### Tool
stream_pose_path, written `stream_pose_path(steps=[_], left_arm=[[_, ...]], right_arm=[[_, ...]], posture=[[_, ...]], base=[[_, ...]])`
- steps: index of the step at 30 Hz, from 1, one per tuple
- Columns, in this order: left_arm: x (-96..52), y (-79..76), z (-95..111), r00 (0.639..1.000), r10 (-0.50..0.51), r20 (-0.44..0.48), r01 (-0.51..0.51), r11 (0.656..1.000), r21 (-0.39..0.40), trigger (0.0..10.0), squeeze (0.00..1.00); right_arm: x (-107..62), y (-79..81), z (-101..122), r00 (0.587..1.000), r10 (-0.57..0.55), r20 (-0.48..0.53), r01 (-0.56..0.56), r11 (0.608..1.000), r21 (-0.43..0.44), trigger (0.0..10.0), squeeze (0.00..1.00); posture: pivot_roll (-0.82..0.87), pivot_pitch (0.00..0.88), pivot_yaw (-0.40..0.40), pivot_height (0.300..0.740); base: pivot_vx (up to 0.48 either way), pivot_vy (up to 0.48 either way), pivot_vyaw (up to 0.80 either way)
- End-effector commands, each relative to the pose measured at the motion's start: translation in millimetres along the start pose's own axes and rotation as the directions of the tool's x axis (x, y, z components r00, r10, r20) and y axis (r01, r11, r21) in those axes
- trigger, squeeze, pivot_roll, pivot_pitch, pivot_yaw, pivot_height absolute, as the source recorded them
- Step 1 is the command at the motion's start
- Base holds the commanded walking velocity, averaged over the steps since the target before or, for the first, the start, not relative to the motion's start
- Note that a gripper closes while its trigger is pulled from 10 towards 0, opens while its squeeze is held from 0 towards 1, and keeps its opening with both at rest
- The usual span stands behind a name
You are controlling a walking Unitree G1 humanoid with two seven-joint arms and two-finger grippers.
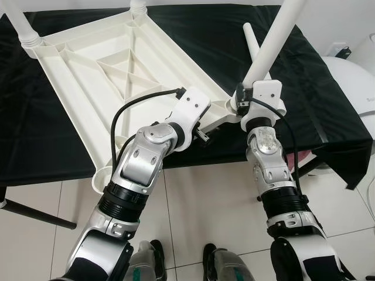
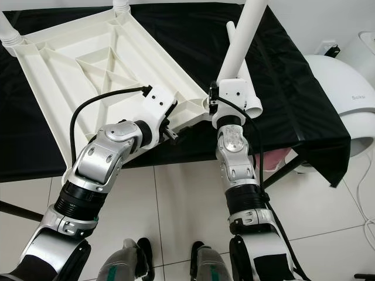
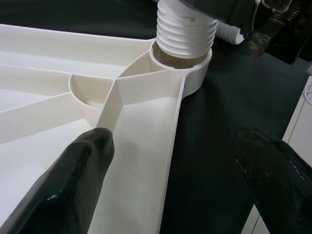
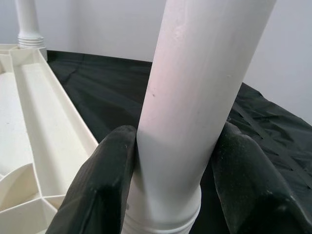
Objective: Building children table
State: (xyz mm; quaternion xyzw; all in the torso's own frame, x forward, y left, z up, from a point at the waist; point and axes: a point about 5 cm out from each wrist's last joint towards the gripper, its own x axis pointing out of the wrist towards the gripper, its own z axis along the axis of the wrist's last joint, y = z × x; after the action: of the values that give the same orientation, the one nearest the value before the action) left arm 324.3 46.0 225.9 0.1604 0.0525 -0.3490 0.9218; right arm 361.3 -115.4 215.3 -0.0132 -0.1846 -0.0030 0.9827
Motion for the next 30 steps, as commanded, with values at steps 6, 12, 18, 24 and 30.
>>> stream_pose_path(steps=[6, 12, 18, 24, 30], left_arm=[[0.7, 0.2, 4, 0.998, 0.054, 0.008, -0.054, 0.998, 0.016, 10.0, 0.0], [1.6, -1.1, 4, 0.999, 0.049, 0.011, -0.049, 0.999, 0.017, 10.0, 0.0], [1.3, -2.1, 4, 0.999, 0.048, 0.011, -0.048, 0.999, 0.017, 10.0, 0.0], [0.9, -2.1, 4, 0.999, 0.049, 0.011, -0.05, 0.999, 0.016, 10.0, 0.0], [0.3, -1.7, 3, 0.999, 0.05, 0.008, -0.05, 0.999, 0.015, 10.0, 0.0]], right_arm=[[-12.1, 11.9, -20, 0.994, 0.07, -0.09, -0.068, 0.997, 0.021, 10.0, 0.0], [-13.9, 13.8, -24, 0.988, 0.104, -0.116, -0.1, 0.994, 0.037, 10.0, 0.0], [-12.9, 13.6, -26, 0.985, 0.111, -0.131, -0.105, 0.993, 0.054, 10.0, 0.0], [-11.4, 9.1, -27, 0.986, 0.098, -0.133, -0.094, 0.995, 0.041, 10.0, 0.0], [-9.0, 1.8, -26, 0.99, 0.075, -0.123, -0.072, 0.997, 0.026, 10.0, 0.0]], posture=[[-0.06, 0.209, -0.013, 0.74], [-0.06, 0.202, -0.011, 0.74], [-0.06, 0.198, -0.012, 0.74], [-0.06, 0.202, -0.011, 0.74], [-0.06, 0.207, -0.008, 0.74]], base=[[0.0, 0.0, 0.0], [0.0, 0.0, 0.0], [0.0, 0.0, 0.0], [0.0, 0.0, 0.0], [0.0, 0.0, 0.0]])
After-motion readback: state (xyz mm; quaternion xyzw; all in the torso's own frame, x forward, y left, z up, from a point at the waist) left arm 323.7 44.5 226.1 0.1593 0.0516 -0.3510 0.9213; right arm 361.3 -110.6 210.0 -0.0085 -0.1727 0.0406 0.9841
